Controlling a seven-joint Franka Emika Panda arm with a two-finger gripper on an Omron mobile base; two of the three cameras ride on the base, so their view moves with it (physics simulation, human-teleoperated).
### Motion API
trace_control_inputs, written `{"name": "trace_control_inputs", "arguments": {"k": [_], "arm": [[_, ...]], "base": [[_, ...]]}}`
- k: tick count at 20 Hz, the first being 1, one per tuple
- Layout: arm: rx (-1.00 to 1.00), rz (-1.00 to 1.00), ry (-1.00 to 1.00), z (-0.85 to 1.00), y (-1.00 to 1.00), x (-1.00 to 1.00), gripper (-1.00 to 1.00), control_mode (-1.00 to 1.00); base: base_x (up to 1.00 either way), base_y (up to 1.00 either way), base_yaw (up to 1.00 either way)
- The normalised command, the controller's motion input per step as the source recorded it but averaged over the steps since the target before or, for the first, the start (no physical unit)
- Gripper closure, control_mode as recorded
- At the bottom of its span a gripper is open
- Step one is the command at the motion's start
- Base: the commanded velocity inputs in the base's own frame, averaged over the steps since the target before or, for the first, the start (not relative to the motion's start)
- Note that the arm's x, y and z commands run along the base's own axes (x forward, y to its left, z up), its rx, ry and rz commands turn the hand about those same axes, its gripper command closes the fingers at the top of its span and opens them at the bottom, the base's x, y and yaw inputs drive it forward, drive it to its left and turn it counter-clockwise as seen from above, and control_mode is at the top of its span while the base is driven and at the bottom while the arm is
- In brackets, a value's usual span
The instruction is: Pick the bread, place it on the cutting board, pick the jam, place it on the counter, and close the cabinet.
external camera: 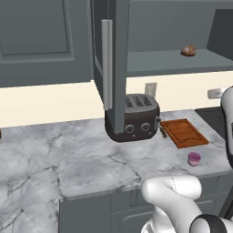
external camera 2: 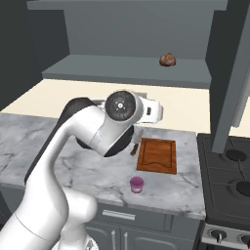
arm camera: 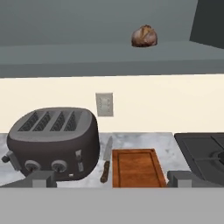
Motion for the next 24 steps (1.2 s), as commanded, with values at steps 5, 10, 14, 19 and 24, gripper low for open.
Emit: {"name": "trace_control_inputs", "arguments": {"k": [5,10,14,19,24], "arm": [[0.00,0.00,0.00,0.33,0.00,-0.02,-1.00,-1.00],[0.00,0.00,0.00,0.31,0.00,-0.05,-1.00,-1.00],[0.00,0.00,0.00,0.29,0.00,-0.06,-1.00,-1.00],[0.00,0.00,0.00,0.16,0.00,-0.01,-1.00,-1.00],[0.00,0.00,0.00,0.08,0.00,0.00,-1.00,-1.00]], "base": [[0.00,0.00,0.00],[0.00,0.00,0.00],[0.00,0.00,0.00],[0.00,0.00,0.00],[0.00,0.00,0.00]]}}
